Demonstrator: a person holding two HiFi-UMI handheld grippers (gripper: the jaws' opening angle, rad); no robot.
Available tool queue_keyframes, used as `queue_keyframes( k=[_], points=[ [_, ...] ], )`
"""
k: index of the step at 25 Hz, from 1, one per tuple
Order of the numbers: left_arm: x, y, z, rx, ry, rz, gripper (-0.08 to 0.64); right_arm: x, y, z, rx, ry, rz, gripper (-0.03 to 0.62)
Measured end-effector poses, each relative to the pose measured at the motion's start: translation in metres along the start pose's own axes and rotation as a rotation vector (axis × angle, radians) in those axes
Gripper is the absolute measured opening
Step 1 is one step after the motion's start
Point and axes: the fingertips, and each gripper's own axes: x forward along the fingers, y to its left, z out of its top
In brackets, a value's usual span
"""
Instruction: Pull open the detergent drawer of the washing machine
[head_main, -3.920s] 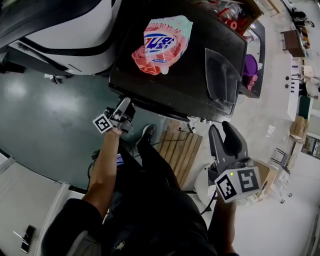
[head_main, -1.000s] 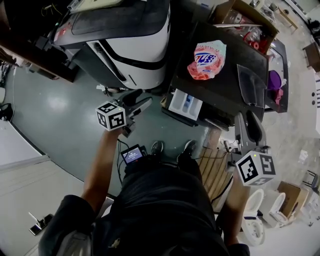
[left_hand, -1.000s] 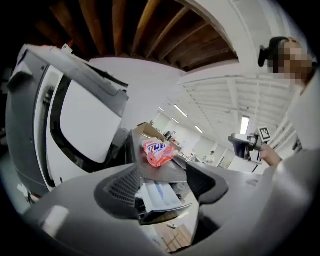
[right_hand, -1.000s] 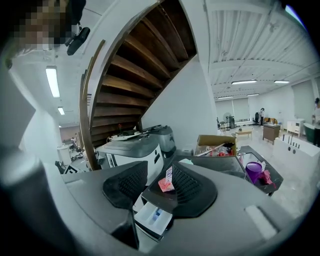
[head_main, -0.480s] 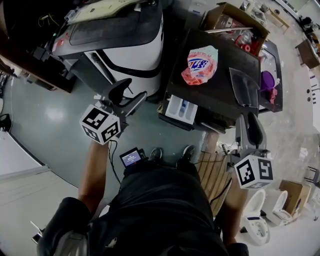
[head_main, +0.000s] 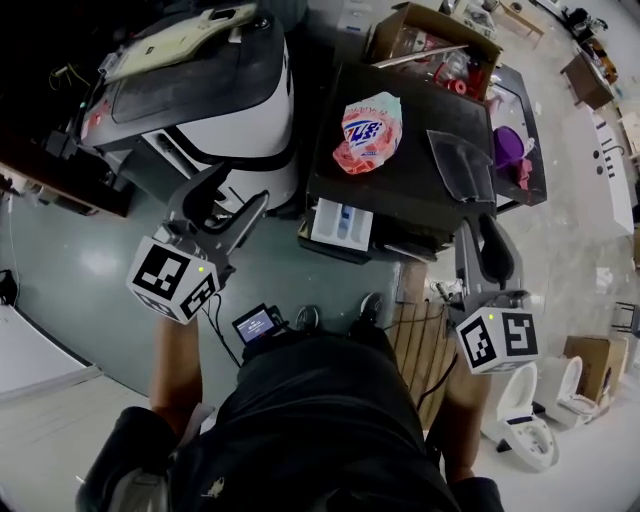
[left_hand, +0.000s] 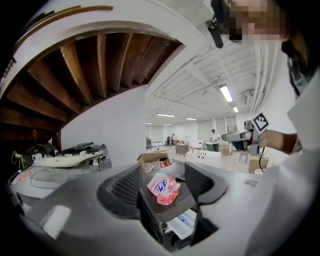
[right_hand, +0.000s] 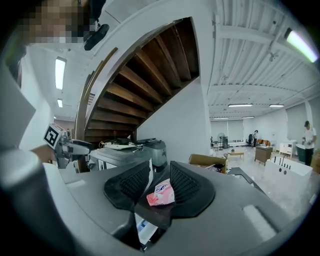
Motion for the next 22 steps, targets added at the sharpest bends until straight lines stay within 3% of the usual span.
queue_keyframes(
  k=[4, 8, 22],
  points=[
    [0.0, -0.011, 0.016, 0.102, 0.001, -0.012, 0.322, -0.002, 0.002, 0.003, -0.054, 0.013, -0.009, 0.083],
    [0.001, -0.023, 0.025, 0.19, 0.019, -0.021, 0.324, -0.005, 0.002, 0.004, -0.074, 0.022, -0.018, 0.077],
    [-0.003, -0.027, 0.022, 0.141, 0.046, -0.019, 0.322, -0.001, 0.006, 0.006, -0.079, 0.028, -0.01, 0.077]
  ],
)
